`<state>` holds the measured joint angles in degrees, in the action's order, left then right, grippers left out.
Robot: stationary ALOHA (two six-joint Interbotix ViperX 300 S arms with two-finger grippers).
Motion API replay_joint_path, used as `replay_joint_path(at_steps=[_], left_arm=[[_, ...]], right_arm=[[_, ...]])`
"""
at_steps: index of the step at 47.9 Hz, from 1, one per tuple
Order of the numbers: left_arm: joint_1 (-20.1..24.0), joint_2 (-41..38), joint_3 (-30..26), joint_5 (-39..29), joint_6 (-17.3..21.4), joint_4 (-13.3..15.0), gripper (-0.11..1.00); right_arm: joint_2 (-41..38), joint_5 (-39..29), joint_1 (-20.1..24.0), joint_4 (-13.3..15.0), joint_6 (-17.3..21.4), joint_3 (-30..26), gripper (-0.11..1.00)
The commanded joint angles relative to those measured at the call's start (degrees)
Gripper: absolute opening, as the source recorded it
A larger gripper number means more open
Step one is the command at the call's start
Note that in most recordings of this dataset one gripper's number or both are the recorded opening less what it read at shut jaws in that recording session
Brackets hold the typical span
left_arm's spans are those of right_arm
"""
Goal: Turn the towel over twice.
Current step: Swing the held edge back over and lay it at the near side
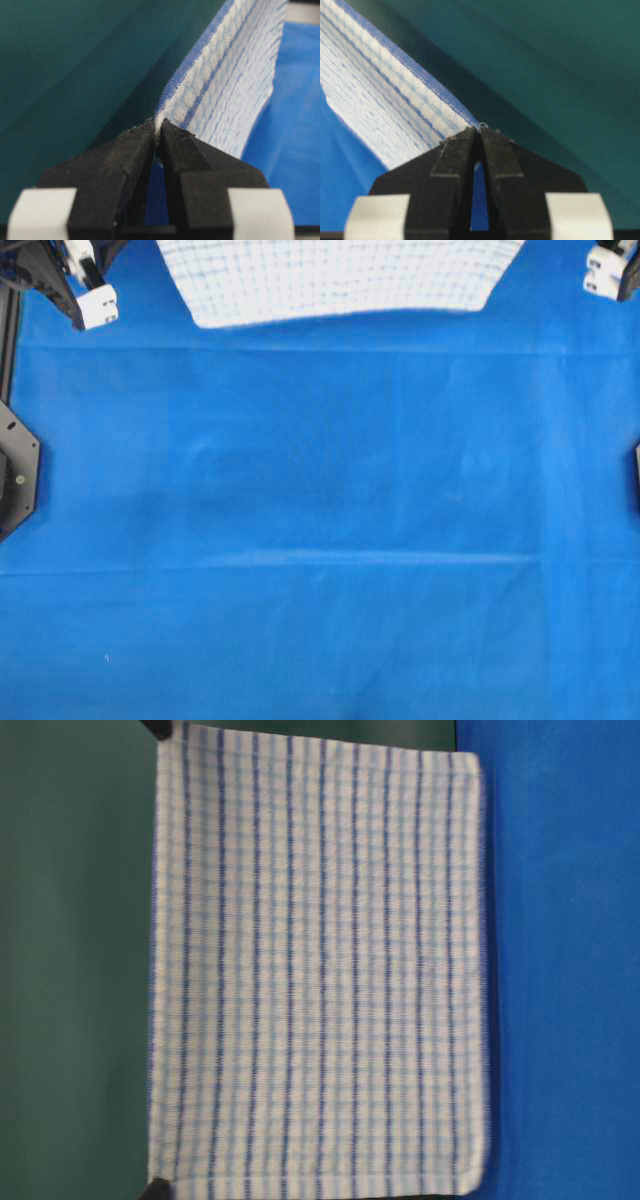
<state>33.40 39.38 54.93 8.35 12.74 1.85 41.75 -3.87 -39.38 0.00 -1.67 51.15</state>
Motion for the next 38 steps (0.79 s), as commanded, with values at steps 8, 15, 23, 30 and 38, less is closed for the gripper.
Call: replay_joint_path(at_steps=[8,15,23,30,38], left_arm=[[-4.57,-3.87,4.31,0.09,-0.35,-0.09,0.04],[-10.81,-7.47,8.44,0.09,-3.43,0.0,0.04],[-19.6,-11.87,11.25,0.79,-7.03,0.35,0.04],[-26.19,-16.79,12.3,2.29,-14.77,0.35,0.04],[-33.22,-22.41,12.22,2.9,-22.68,0.35,0.04]], right_arm=[[-1.49,-2.72,4.04,-2.99,1.14,2.9,0.05],[-2.81,-2.29,9.93,-6.15,4.04,8.17,0.05],[-6.24,1.93,18.81,-9.05,9.05,13.8,0.05],[-11.69,6.24,25.84,-10.72,13.45,16.88,0.05],[-19.25,9.14,35.42,-13.01,18.11,17.31,0.05]])
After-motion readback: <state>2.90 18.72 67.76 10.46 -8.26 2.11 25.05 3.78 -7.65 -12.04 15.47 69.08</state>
